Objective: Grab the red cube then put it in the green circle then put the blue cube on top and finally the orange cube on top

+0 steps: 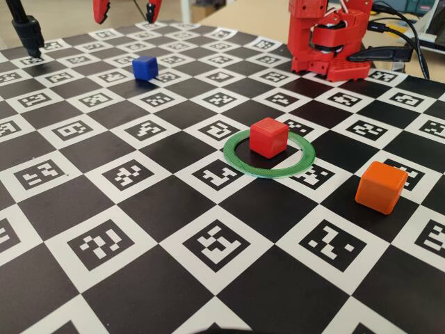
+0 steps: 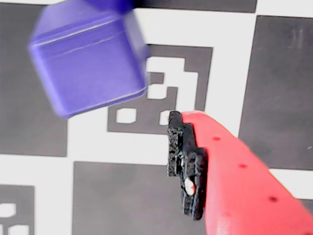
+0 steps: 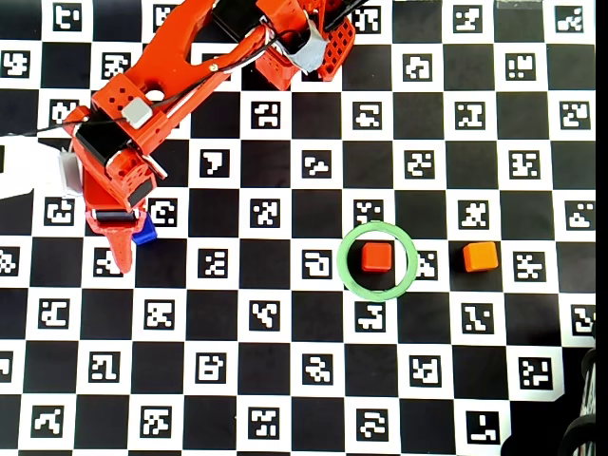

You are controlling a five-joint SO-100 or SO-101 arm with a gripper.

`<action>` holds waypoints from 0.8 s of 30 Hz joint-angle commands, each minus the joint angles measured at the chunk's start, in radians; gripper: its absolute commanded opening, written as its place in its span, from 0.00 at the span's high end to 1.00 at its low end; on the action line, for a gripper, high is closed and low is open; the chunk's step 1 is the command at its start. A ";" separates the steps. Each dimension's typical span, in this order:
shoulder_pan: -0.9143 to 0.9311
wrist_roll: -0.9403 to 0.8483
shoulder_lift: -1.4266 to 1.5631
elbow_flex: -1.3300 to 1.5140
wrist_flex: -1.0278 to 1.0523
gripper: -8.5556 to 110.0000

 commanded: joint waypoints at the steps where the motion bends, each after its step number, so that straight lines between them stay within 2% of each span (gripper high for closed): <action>1: 0.011 -0.009 0.026 0.025 -0.057 0.52; 16: 0.011 -0.012 -0.026 0.202 -0.287 0.51; 24: 0.003 -0.006 -0.044 0.215 -0.324 0.51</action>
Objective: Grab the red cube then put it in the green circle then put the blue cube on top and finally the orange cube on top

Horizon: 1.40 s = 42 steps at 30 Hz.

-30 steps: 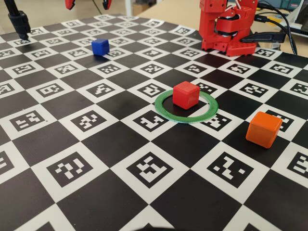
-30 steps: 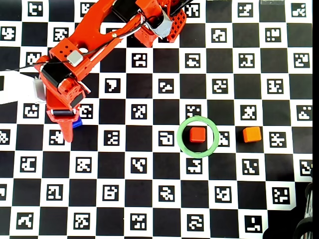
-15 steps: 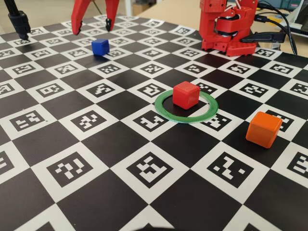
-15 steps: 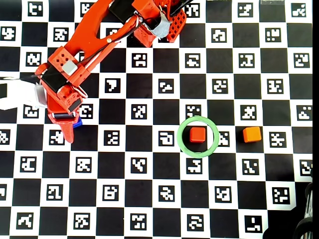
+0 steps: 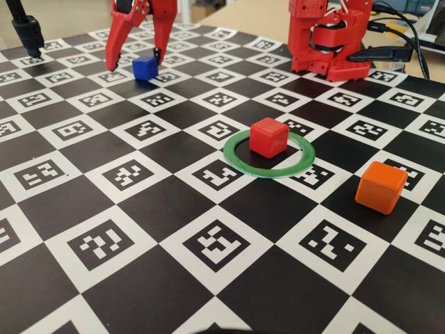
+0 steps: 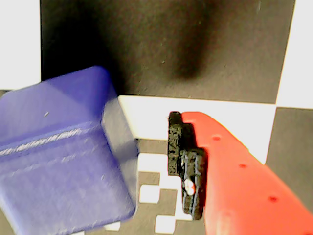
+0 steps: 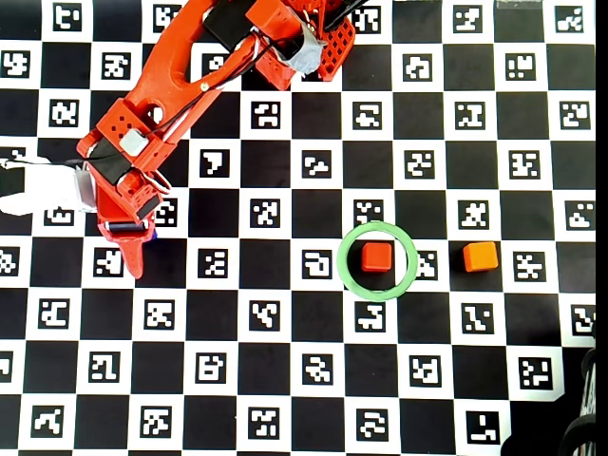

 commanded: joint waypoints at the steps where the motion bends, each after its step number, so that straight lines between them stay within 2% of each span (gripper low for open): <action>1: 0.002 0.005 0.034 -0.011 -0.014 0.51; 42: -0.032 0.012 0.038 0.017 -0.023 0.51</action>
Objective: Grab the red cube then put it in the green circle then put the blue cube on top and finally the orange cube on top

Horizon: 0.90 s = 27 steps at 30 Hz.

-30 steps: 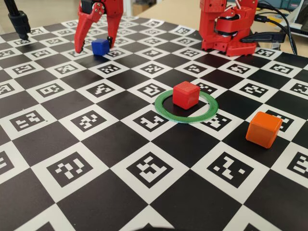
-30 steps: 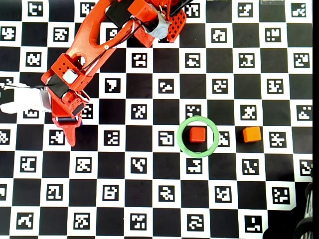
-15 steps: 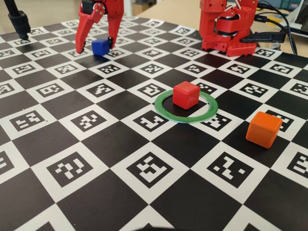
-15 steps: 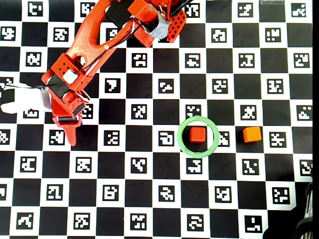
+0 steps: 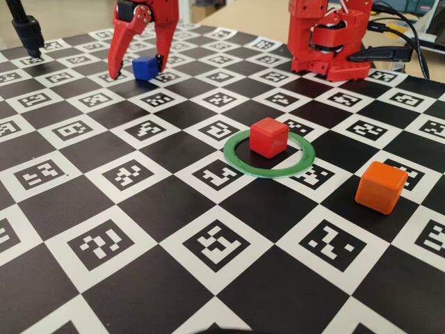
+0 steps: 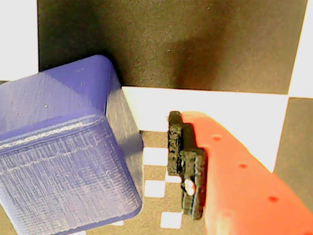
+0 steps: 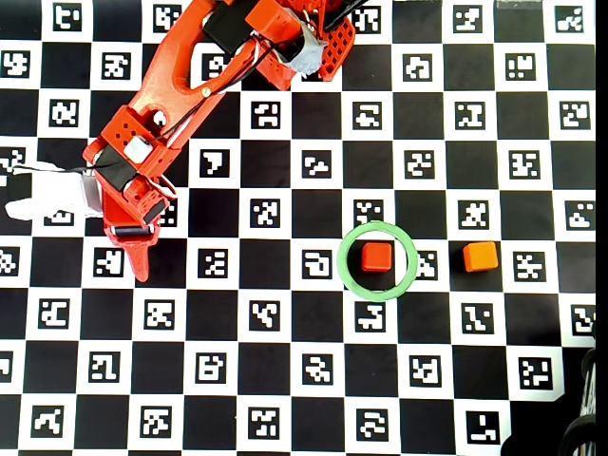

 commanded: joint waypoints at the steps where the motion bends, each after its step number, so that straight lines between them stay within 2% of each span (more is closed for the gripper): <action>1: -0.012 -0.014 0.041 -0.009 -0.006 0.51; 27: -0.008 -0.250 0.058 -0.011 -0.021 0.52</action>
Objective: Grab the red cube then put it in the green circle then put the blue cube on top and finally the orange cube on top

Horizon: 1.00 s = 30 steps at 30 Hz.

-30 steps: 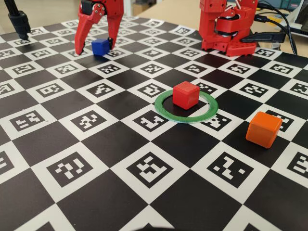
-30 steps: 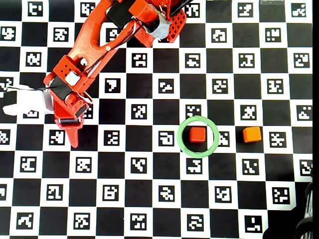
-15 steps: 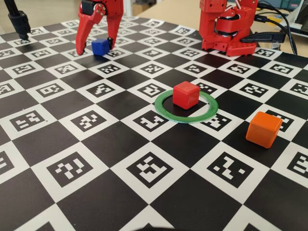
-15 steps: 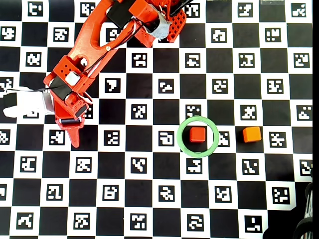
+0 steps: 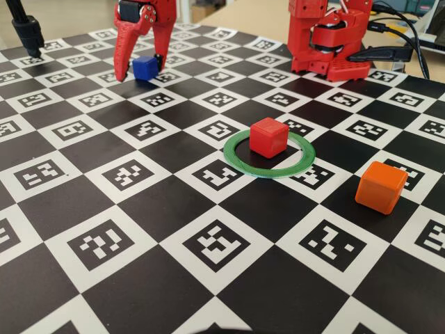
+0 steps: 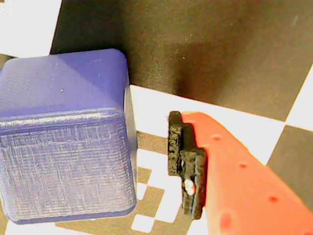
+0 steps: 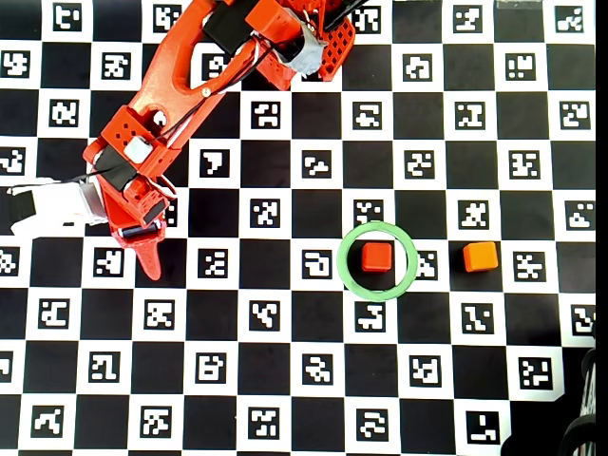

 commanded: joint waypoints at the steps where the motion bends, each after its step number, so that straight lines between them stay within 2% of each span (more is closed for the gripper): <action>1: -0.008 -0.021 0.058 -0.011 -0.023 0.52; 24: -0.005 -0.060 0.061 0.003 -0.051 0.52; 27: -0.005 -0.064 0.061 0.006 -0.055 0.59; 30: -0.005 -0.063 0.061 0.009 -0.058 0.77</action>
